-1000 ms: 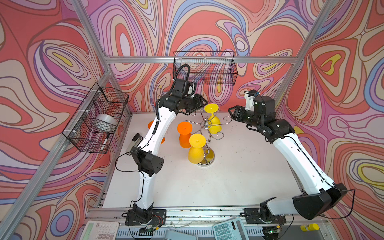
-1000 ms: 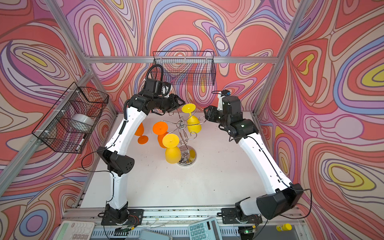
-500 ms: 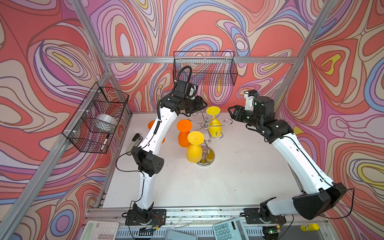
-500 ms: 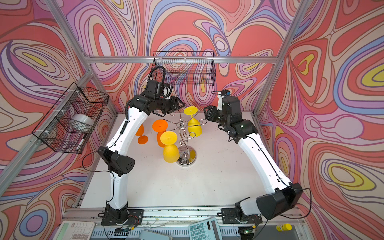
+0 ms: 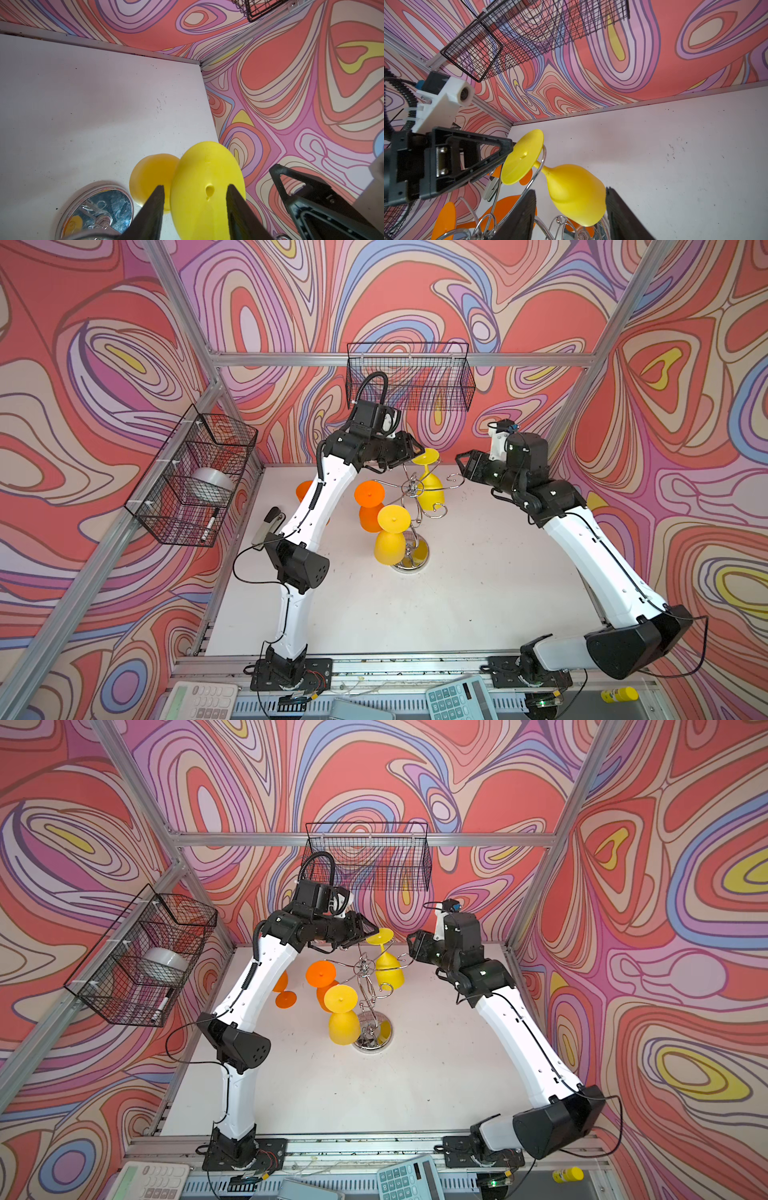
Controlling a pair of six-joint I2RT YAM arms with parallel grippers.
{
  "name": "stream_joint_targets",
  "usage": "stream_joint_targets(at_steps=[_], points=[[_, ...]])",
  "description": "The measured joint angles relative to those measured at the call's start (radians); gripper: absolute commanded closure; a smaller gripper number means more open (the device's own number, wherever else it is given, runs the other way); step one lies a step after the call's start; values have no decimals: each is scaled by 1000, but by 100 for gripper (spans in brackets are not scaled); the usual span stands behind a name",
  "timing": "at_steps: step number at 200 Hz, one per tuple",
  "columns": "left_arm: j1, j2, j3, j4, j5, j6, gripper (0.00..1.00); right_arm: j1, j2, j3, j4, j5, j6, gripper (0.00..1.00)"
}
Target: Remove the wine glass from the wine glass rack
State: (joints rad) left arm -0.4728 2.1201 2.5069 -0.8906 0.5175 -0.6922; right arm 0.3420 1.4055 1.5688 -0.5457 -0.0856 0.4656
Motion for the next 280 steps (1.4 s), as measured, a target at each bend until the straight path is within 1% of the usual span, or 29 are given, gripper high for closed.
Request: stream_joint_targets(at_steps=[34,51,63,79,114,145,156,200,225,246,269,280], points=[[-6,0,0,0,0,1,51,0,0,-2,6,-1,5,43],[-6,0,0,0,-2,1,56,0,0,-4,13,-1,8,43],[-6,-2,-2,3,-2,-1,57,0,0,-4,16,-1,11,43],[-6,-8,-15,15,-1,-11,62,0,0,-4,20,-2,15,43],[-6,-29,-40,61,11,-56,70,0,0,-7,23,-3,19,43],[-6,-53,-61,114,32,-106,72,0,-1,-14,23,-5,19,43],[-6,-60,-69,131,40,-121,76,0,-1,-16,22,-5,19,43],[-6,-79,-129,185,63,-151,85,0,-2,-17,23,-5,19,43],[-6,-84,-182,204,69,-151,86,0,-5,-18,22,-4,19,43],[-5,-84,-216,225,81,-161,91,0,-8,-20,23,-4,19,43],[-3,-86,-242,254,94,-185,100,0,-10,-23,22,-3,19,43],[-3,-89,-249,270,95,-192,100,0,-10,-23,23,0,19,43]])
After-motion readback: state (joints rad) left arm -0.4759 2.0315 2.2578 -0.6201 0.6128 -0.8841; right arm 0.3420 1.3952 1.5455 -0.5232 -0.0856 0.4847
